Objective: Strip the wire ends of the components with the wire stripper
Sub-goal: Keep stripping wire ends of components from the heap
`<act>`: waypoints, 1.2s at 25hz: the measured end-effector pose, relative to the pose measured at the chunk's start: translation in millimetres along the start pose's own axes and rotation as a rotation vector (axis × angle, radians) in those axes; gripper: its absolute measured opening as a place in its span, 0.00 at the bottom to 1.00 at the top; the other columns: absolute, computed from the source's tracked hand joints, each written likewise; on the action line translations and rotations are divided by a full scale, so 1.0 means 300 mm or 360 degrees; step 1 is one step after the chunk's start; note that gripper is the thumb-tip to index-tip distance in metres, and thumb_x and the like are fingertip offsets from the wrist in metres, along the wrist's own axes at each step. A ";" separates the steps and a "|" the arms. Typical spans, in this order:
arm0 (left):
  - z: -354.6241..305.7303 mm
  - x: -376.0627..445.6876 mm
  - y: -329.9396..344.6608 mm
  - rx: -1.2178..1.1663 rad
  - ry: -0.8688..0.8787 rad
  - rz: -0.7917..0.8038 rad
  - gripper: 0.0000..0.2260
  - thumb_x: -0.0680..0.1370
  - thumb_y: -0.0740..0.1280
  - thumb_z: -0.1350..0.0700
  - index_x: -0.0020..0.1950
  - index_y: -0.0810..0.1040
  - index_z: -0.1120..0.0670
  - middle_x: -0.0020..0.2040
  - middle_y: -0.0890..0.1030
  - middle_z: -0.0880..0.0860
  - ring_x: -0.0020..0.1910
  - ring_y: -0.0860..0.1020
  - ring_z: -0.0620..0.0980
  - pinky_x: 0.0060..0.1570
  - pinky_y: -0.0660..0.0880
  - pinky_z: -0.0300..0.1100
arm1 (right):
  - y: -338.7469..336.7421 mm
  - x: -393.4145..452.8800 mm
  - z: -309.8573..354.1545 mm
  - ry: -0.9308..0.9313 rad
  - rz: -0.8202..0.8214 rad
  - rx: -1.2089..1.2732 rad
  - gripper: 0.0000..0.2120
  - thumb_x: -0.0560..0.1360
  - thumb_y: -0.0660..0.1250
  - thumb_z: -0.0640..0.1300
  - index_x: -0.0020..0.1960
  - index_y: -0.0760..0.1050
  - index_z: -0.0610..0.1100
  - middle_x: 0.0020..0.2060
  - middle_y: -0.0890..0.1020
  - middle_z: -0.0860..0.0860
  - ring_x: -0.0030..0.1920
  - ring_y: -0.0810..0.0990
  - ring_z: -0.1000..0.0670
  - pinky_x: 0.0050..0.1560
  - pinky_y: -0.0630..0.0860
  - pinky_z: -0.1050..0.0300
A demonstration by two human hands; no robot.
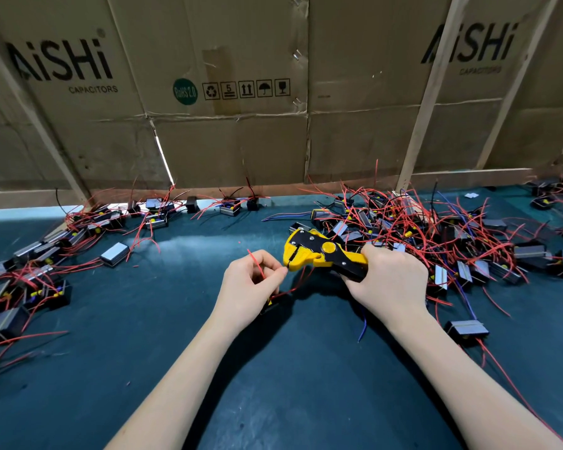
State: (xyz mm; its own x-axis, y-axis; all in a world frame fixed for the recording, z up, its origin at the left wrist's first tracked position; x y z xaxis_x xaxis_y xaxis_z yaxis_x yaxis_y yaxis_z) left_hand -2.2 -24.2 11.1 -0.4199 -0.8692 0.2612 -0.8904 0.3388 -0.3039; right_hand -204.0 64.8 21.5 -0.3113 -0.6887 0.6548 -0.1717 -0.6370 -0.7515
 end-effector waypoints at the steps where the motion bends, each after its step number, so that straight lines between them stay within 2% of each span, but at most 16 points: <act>1: -0.002 0.000 0.000 -0.0005 0.0004 0.0007 0.07 0.76 0.70 0.62 0.39 0.77 0.57 0.25 0.75 0.48 0.26 0.71 0.43 0.31 0.70 0.31 | 0.000 -0.002 0.002 0.0023 0.0017 0.0007 0.24 0.55 0.82 0.57 0.28 0.73 0.42 0.21 0.74 0.48 0.22 0.74 0.42 0.30 0.58 0.62; 4: -0.007 0.001 -0.006 0.0000 0.0013 0.0047 0.06 0.77 0.70 0.60 0.39 0.78 0.56 0.27 0.76 0.48 0.28 0.73 0.42 0.33 0.70 0.32 | 0.012 -0.007 -0.003 0.0031 -0.0045 0.0030 0.22 0.58 0.81 0.58 0.32 0.76 0.43 0.25 0.76 0.47 0.26 0.76 0.42 0.30 0.60 0.60; 6: -0.011 -0.001 -0.010 0.0097 0.0040 0.0074 0.06 0.76 0.72 0.55 0.39 0.79 0.51 0.30 0.76 0.44 0.30 0.72 0.42 0.36 0.70 0.34 | 0.024 -0.005 -0.023 0.0078 -0.0126 -0.0004 0.25 0.61 0.78 0.60 0.44 0.78 0.42 0.37 0.80 0.46 0.38 0.78 0.41 0.39 0.66 0.52; 8: -0.009 0.001 -0.029 0.0362 0.0078 0.0030 0.10 0.72 0.74 0.44 0.39 0.78 0.48 0.30 0.73 0.41 0.30 0.69 0.41 0.35 0.67 0.33 | 0.031 0.003 -0.051 0.0181 -0.0190 -0.0016 0.30 0.63 0.75 0.63 0.53 0.76 0.41 0.45 0.79 0.45 0.47 0.76 0.40 0.47 0.67 0.47; 11: -0.009 0.010 -0.068 0.0614 -0.0068 0.0221 0.21 0.65 0.71 0.31 0.39 0.76 0.48 0.25 0.69 0.45 0.25 0.65 0.43 0.29 0.64 0.35 | 0.035 0.006 -0.081 0.0295 -0.0251 0.0075 0.30 0.66 0.71 0.65 0.54 0.75 0.42 0.46 0.79 0.45 0.48 0.76 0.40 0.47 0.68 0.47; 13: -0.008 0.006 -0.065 0.0496 -0.0185 0.0421 0.18 0.70 0.72 0.36 0.40 0.76 0.50 0.23 0.71 0.48 0.21 0.67 0.45 0.26 0.65 0.36 | 0.037 0.007 -0.087 0.0321 -0.0267 0.0131 0.28 0.66 0.74 0.63 0.54 0.75 0.42 0.45 0.79 0.45 0.47 0.76 0.40 0.47 0.68 0.47; 15: -0.019 -0.009 -0.031 0.0188 -0.0182 0.0461 0.08 0.76 0.72 0.49 0.47 0.77 0.51 0.27 0.78 0.50 0.23 0.75 0.48 0.29 0.72 0.38 | 0.035 0.009 -0.087 0.0347 -0.0260 0.0180 0.28 0.65 0.75 0.62 0.54 0.75 0.42 0.45 0.79 0.44 0.48 0.76 0.39 0.47 0.68 0.47; 16: -0.022 -0.014 -0.008 0.0024 -0.0167 0.0489 0.08 0.77 0.71 0.54 0.54 0.76 0.53 0.32 0.82 0.51 0.30 0.80 0.49 0.34 0.76 0.40 | 0.031 0.011 -0.085 0.0360 -0.0248 0.0204 0.29 0.66 0.73 0.64 0.54 0.76 0.42 0.46 0.79 0.44 0.48 0.76 0.39 0.48 0.68 0.46; 17: -0.025 -0.017 0.012 -0.0097 -0.0136 0.0525 0.14 0.78 0.70 0.59 0.62 0.73 0.53 0.40 0.84 0.52 0.38 0.82 0.49 0.42 0.78 0.42 | 0.027 0.012 -0.084 0.0375 -0.0231 0.0226 0.30 0.67 0.70 0.66 0.54 0.76 0.42 0.46 0.79 0.44 0.48 0.76 0.39 0.48 0.68 0.46; 19: -0.030 -0.001 0.006 -0.0114 -0.0030 0.0496 0.21 0.78 0.69 0.63 0.68 0.69 0.53 0.53 0.83 0.52 0.51 0.81 0.48 0.56 0.77 0.43 | 0.015 0.011 -0.083 0.0408 -0.0198 0.0288 0.30 0.68 0.69 0.67 0.54 0.75 0.42 0.46 0.79 0.45 0.49 0.76 0.39 0.49 0.68 0.45; 20: -0.026 0.021 -0.025 -0.0085 0.0020 0.0372 0.20 0.77 0.69 0.64 0.67 0.71 0.54 0.55 0.82 0.52 0.53 0.80 0.48 0.59 0.76 0.46 | 0.008 0.012 -0.083 0.0428 -0.0184 0.0337 0.29 0.67 0.69 0.66 0.54 0.75 0.43 0.46 0.79 0.45 0.49 0.76 0.39 0.49 0.68 0.45; 22: -0.005 0.067 -0.144 0.0044 0.0067 -0.0083 0.15 0.77 0.69 0.66 0.62 0.76 0.55 0.55 0.81 0.53 0.54 0.79 0.50 0.62 0.73 0.51 | -0.009 0.014 -0.082 0.0467 -0.0164 0.0454 0.27 0.67 0.70 0.64 0.54 0.75 0.44 0.47 0.79 0.46 0.50 0.76 0.40 0.50 0.68 0.45; 24: 0.053 0.083 -0.309 0.0554 -0.0020 -0.0754 0.13 0.75 0.69 0.64 0.59 0.78 0.57 0.56 0.81 0.57 0.58 0.77 0.57 0.61 0.71 0.53 | -0.022 0.017 -0.074 0.0462 -0.0170 0.0591 0.25 0.67 0.72 0.62 0.54 0.75 0.44 0.47 0.79 0.48 0.51 0.76 0.41 0.52 0.69 0.45; 26: 0.120 0.046 -0.462 0.1184 -0.0342 -0.1415 0.16 0.73 0.69 0.61 0.60 0.76 0.59 0.60 0.76 0.64 0.62 0.72 0.64 0.59 0.66 0.56 | -0.034 0.020 -0.059 0.0391 -0.0196 0.0840 0.24 0.68 0.73 0.60 0.54 0.75 0.43 0.46 0.79 0.49 0.50 0.77 0.43 0.53 0.72 0.43; 28: 0.184 0.008 -0.549 0.1346 -0.0728 -0.1631 0.22 0.70 0.71 0.60 0.62 0.71 0.63 0.66 0.70 0.68 0.67 0.66 0.67 0.63 0.62 0.59 | -0.047 0.017 -0.040 0.0335 -0.0183 0.1160 0.24 0.68 0.71 0.62 0.53 0.76 0.44 0.46 0.80 0.51 0.48 0.78 0.49 0.54 0.73 0.55; 30: 0.225 -0.012 -0.577 0.1385 -0.1011 -0.1508 0.26 0.71 0.72 0.58 0.65 0.69 0.67 0.69 0.66 0.69 0.70 0.62 0.66 0.67 0.58 0.58 | -0.056 0.011 -0.024 0.0289 -0.0135 0.1352 0.22 0.68 0.69 0.63 0.52 0.76 0.47 0.46 0.81 0.53 0.47 0.78 0.56 0.50 0.69 0.70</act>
State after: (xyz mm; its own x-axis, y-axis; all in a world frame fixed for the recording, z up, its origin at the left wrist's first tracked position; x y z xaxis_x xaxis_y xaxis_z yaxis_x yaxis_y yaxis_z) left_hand 165.4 -104.0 0.8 0.6149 -0.7279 0.3034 -0.2988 -0.5711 -0.7646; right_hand -209.0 75.7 35.7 -0.4857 -0.6075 0.6285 0.5313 -0.7761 -0.3396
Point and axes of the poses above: each hand's wrist, its own x-axis towards the middle knuckle, its own y-axis out of the palm, z = x × y, the point moved 2 cm from there along x, towards the middle knuckle
